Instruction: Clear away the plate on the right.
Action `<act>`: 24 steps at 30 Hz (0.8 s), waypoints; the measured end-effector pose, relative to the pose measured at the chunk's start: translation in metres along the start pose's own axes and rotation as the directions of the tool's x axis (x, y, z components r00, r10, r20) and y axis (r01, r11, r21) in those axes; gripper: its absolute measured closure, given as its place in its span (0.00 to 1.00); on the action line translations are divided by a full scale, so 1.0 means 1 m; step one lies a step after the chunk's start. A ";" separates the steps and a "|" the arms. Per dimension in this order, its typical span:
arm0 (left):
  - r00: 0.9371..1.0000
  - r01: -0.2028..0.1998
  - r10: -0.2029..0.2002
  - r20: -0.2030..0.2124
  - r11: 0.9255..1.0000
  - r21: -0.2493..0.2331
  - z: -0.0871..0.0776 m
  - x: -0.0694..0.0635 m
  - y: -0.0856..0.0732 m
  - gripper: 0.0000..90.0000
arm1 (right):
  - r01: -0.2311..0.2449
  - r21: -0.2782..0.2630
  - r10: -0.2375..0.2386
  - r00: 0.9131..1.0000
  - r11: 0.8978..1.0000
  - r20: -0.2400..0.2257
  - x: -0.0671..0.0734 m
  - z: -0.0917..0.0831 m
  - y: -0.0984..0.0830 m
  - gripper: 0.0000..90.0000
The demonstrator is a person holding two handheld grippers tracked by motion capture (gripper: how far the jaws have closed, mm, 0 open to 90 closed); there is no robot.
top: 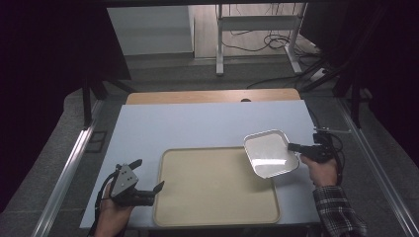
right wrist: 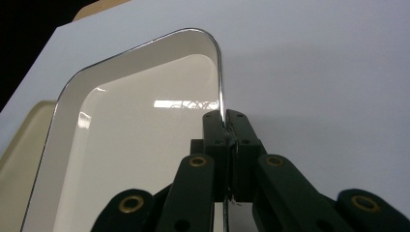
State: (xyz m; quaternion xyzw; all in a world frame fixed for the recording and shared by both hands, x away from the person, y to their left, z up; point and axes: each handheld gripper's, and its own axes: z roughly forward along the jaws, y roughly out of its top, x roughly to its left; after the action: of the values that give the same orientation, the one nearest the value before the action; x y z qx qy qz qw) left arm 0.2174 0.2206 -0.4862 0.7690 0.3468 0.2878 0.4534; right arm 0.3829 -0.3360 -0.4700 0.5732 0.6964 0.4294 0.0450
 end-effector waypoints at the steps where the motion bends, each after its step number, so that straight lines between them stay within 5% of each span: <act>1: 1.000 0.000 0.000 -0.001 1.000 0.000 0.000 0.000 0.000 0.02 | 0.003 0.003 -0.003 1.000 1.000 -0.003 0.002 0.000 -0.001 0.99; 24: 1.000 -0.002 0.002 0.002 1.000 -0.001 0.001 -0.001 0.001 0.02 | 0.059 0.057 -0.056 0.997 0.997 -0.061 0.041 0.020 -0.014 0.98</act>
State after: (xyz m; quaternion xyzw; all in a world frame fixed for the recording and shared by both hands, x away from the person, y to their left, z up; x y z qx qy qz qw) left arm 0.2182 0.2191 -0.4862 0.7693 0.3454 0.2879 0.4538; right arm 0.3693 -0.2900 -0.4744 0.5409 0.7260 0.4242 0.0197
